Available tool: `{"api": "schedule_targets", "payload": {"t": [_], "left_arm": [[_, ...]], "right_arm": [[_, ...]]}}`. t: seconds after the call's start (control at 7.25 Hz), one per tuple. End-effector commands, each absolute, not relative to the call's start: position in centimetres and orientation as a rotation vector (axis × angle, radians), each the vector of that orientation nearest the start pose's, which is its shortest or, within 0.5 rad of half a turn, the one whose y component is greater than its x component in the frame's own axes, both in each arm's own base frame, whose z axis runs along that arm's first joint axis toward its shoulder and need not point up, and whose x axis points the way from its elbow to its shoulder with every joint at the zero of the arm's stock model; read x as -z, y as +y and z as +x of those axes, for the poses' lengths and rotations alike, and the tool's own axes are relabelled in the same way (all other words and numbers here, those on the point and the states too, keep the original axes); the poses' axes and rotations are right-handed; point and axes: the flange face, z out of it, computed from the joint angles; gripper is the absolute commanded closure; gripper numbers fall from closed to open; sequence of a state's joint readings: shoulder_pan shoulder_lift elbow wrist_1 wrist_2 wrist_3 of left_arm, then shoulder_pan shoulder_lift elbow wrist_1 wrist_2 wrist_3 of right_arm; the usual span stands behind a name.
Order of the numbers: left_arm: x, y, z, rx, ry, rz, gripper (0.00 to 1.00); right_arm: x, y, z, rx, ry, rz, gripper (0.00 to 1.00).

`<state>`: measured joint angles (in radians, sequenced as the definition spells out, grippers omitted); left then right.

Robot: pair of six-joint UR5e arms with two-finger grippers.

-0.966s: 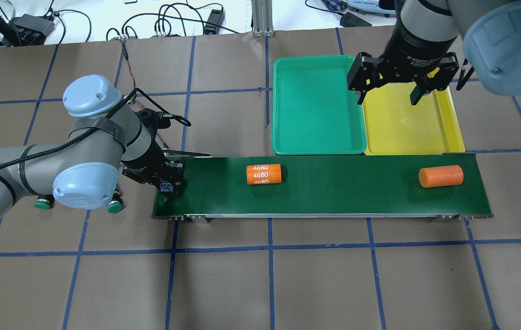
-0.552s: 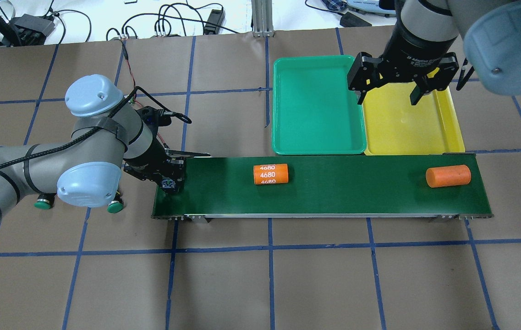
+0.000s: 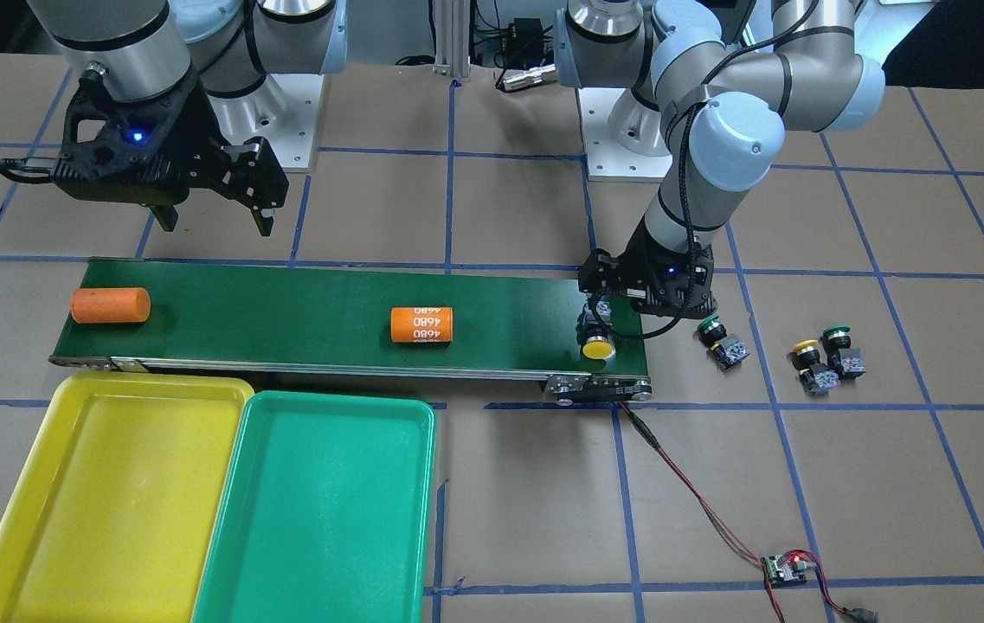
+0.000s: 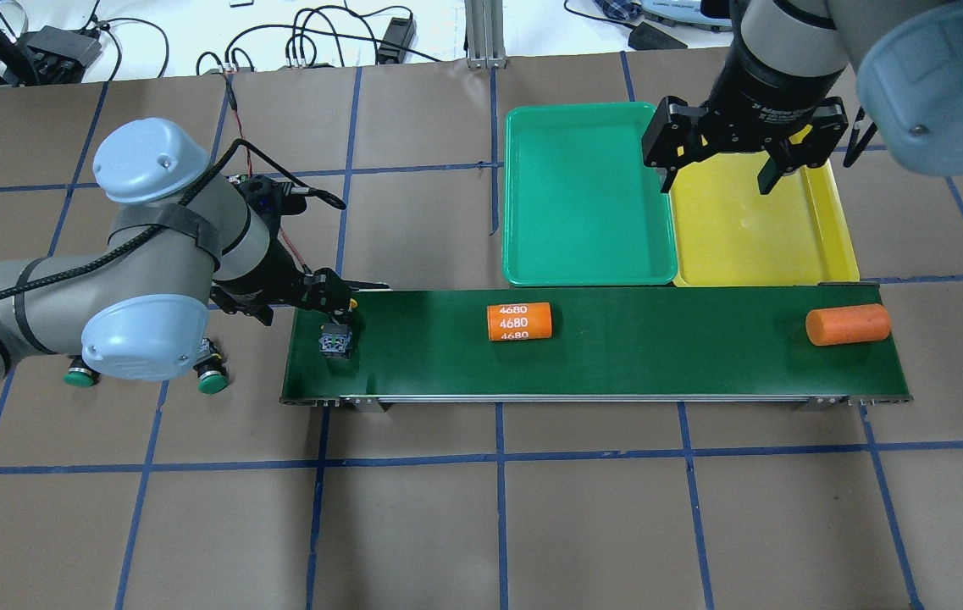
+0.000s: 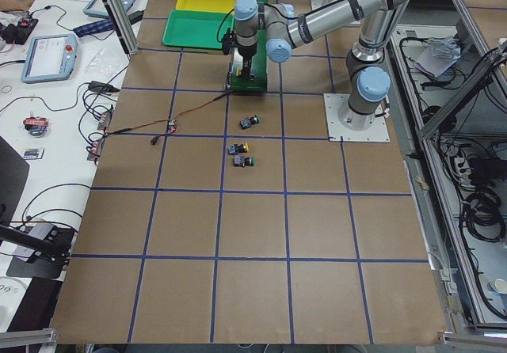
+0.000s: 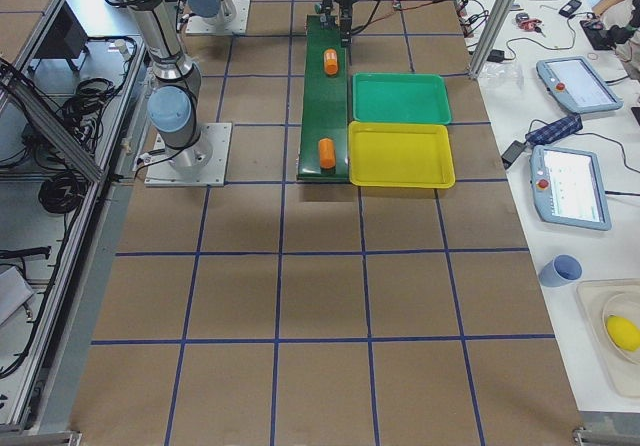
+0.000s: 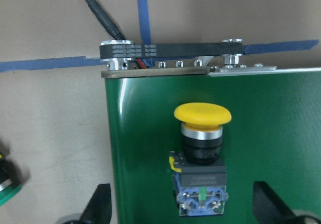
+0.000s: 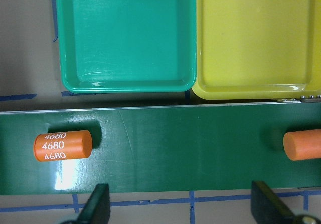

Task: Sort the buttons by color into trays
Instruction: 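Release the button on the belt and raise the left gripper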

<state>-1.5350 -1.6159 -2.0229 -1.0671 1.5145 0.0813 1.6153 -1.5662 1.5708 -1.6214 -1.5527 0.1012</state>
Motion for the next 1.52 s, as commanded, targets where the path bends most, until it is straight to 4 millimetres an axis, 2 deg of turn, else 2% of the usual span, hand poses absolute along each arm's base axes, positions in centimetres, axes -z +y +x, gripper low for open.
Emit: {"api": "schedule_targets", "payload": {"t": [0.0, 0.14, 0.28, 0.55, 0.69, 0.97, 1.38], "left_arm": [[-34.2, -47.3, -7.6, 0.088, 3.107, -0.043, 0.0], [-34.1, -47.3, -5.2, 0.062, 3.103, -0.096, 0.0], [-33.1, -47.9, -2.6, 0.047, 3.105, -0.068, 0.0], [-30.8, -48.4, 3.9, -0.023, 3.11, -0.209, 0.0], [-28.8, -48.2, 4.9, -0.083, 3.12, -0.272, 0.0], [-24.2, -47.9, 4.8, -0.046, 3.104, -0.334, 0.0], [-21.0, -48.2, 4.9, -0.106, 3.114, -0.364, 0.0]], "right_arm": [[-49.1, -49.2, 15.7, 0.07, 3.118, 0.088, 0.0], [-49.1, -49.2, 15.7, 0.07, 3.118, 0.088, 0.0], [-49.1, -49.2, 15.7, 0.07, 3.118, 0.088, 0.0], [-49.1, -49.2, 15.7, 0.069, 3.118, 0.09, 0.0], [-49.1, -49.2, 15.7, 0.069, 3.118, 0.09, 0.0], [-49.1, -49.2, 15.7, 0.069, 3.118, 0.09, 0.0], [-49.1, -49.2, 15.7, 0.069, 3.118, 0.09, 0.0]]}}
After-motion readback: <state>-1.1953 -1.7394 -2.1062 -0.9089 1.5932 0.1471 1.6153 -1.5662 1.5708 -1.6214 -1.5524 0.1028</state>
